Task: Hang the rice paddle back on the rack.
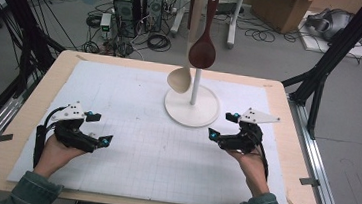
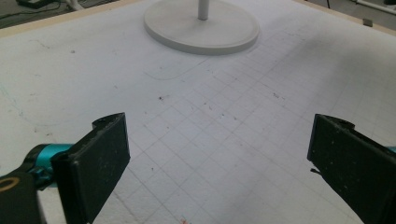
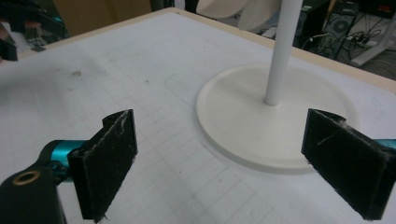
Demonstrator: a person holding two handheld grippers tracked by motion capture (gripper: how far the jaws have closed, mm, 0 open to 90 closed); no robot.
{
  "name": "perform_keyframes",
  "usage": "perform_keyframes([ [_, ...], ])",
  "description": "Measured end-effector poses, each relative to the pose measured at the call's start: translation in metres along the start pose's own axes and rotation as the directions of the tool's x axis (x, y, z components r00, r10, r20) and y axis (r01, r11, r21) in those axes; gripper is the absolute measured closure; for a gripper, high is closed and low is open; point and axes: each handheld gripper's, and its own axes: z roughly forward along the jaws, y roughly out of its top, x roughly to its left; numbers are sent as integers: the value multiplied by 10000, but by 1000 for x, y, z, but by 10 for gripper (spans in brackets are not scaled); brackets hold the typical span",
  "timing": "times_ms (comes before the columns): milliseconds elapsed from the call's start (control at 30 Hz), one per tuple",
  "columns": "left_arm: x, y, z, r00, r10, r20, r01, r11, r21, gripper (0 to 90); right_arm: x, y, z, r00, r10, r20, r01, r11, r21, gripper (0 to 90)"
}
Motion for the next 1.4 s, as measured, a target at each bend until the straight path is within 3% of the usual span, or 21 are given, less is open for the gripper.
perform_keyframes([
  [333,1,-3,2,10000,-73,-44,74,9999,94,55,2,-22,-6,9988,285,388,-286,9996,32,98],
  [1400,2,-7,3,9997,-124,-193,128,9998,182,55,10,-53,-25,9962,641,594,-648,9978,101,99],
])
